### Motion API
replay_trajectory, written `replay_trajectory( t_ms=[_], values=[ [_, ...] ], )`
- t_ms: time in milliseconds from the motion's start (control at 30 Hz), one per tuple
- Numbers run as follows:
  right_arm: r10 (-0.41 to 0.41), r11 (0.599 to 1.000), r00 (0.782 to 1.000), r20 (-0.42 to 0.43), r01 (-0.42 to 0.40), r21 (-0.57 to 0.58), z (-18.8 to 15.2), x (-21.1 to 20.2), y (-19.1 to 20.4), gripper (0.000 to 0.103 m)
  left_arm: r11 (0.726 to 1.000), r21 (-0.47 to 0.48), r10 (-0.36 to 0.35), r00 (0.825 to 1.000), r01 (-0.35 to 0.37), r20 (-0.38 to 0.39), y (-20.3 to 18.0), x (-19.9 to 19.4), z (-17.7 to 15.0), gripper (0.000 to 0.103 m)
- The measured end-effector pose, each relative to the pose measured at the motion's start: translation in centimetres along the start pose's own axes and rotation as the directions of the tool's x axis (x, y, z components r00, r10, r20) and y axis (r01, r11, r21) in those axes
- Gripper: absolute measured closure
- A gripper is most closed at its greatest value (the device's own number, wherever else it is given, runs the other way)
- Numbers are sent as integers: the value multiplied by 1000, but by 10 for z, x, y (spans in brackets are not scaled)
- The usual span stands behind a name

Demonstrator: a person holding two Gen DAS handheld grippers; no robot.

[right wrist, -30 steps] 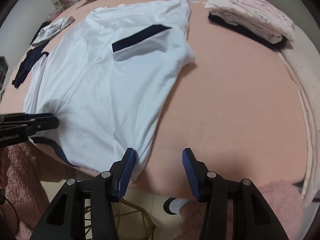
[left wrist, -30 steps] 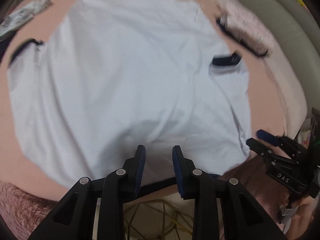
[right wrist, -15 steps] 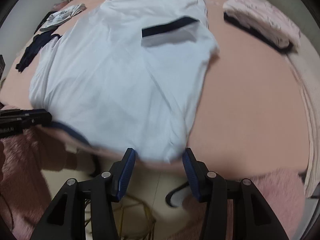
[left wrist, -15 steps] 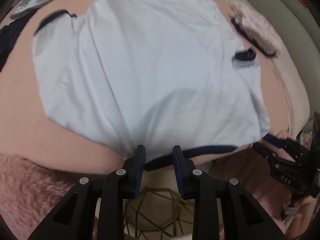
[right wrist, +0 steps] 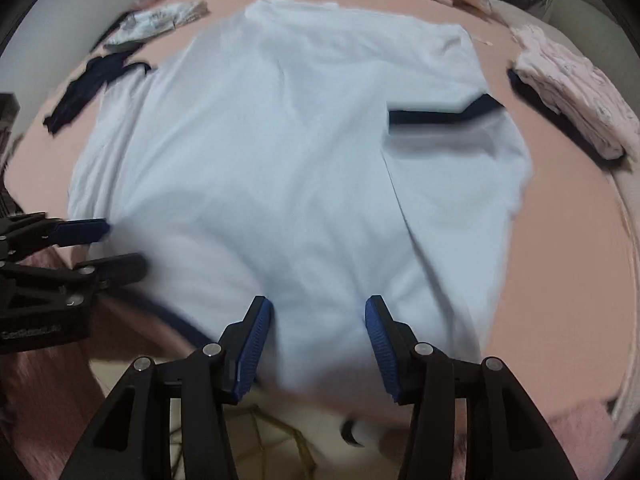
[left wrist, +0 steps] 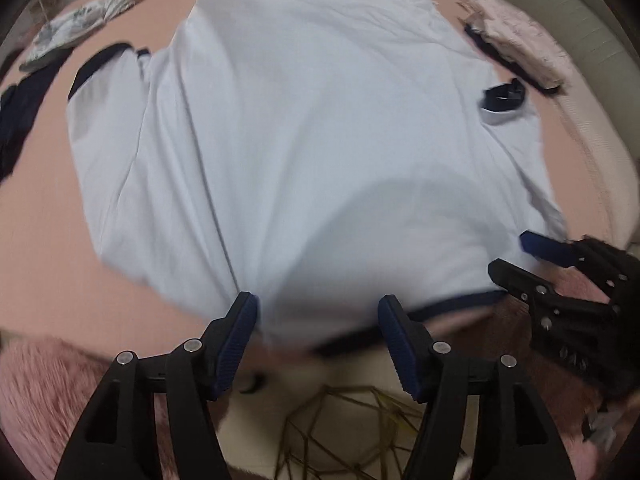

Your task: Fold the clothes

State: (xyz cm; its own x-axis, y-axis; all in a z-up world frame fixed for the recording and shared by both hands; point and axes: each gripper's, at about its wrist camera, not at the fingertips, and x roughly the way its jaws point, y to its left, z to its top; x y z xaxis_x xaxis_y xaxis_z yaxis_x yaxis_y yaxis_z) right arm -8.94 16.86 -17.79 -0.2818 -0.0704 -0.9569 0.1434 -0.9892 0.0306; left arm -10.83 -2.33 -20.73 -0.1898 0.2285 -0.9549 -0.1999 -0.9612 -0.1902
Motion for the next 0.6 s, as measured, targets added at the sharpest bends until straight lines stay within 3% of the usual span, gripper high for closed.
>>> replay_trajectory(
  t_ms=[133, 300, 400, 533, 600],
  values=[
    [59, 998, 998, -37, -58, 36, -3, -17, -5, 54, 986, -154, -48, 995, 62, 93, 53, -22, 16, 42],
    [187, 982, 981, 53, -188, 15, 38, -43, 24, 54, 932, -333, -79, 975, 146, 207, 120, -48, 36, 42],
    [184, 983, 982, 36, -183, -17, 63, -28, 48, 54, 904, -407, -58, 981, 130, 184, 153, -39, 46, 43],
    [192, 981, 981, 1, -192, -23, 85, -11, 63, 54, 904, -408, -72, 986, 129, 152, 162, -23, 51, 57],
    [190, 982, 982, -6, -190, -23, 82, -7, 72, 54, 904, -405, -82, 984, 140, 158, 161, -14, 53, 58]
  ],
)
